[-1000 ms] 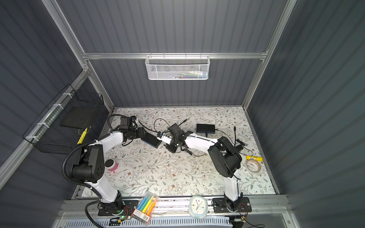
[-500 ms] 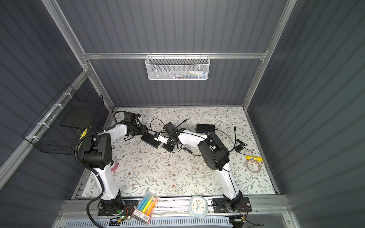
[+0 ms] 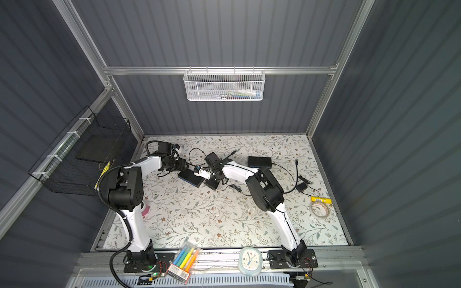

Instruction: Insert the plug into the switch port

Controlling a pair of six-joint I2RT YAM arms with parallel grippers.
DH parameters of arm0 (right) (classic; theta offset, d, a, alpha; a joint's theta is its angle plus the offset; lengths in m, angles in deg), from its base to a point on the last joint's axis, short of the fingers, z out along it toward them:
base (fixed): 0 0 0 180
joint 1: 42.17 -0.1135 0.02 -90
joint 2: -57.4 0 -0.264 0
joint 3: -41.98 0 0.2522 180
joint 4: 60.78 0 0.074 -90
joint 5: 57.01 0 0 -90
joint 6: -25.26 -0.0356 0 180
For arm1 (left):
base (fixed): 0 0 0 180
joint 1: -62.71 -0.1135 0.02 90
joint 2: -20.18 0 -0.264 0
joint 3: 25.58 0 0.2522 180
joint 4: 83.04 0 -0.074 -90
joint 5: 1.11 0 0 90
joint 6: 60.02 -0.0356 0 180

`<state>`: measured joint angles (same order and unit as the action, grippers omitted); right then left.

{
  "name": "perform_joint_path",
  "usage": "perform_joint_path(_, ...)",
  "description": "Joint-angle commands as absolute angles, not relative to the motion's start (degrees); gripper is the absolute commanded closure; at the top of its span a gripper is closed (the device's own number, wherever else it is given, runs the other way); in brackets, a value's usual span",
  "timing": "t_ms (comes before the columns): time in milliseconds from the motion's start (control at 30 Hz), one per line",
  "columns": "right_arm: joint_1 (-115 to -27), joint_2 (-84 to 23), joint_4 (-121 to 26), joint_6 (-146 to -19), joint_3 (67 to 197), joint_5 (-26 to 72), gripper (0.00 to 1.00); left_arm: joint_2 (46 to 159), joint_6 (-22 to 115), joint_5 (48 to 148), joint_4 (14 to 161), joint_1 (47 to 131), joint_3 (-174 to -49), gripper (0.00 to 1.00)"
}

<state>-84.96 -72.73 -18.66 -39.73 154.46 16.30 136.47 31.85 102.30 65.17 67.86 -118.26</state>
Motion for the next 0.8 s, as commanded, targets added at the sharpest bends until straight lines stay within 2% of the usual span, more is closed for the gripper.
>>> perform_joint_path(0, -85.1, -73.9, -16.5, -38.8, 156.4, 15.3, 1.0, 136.8, 30.9, 104.0, 63.9, 67.6, -118.9, 0.4)
perform_joint_path(767, -86.6, -75.9, -13.9, -39.1, 159.5, 16.5, 1.0, 134.7, 31.9, 109.3, 66.3, 67.5, -115.3, 0.4)
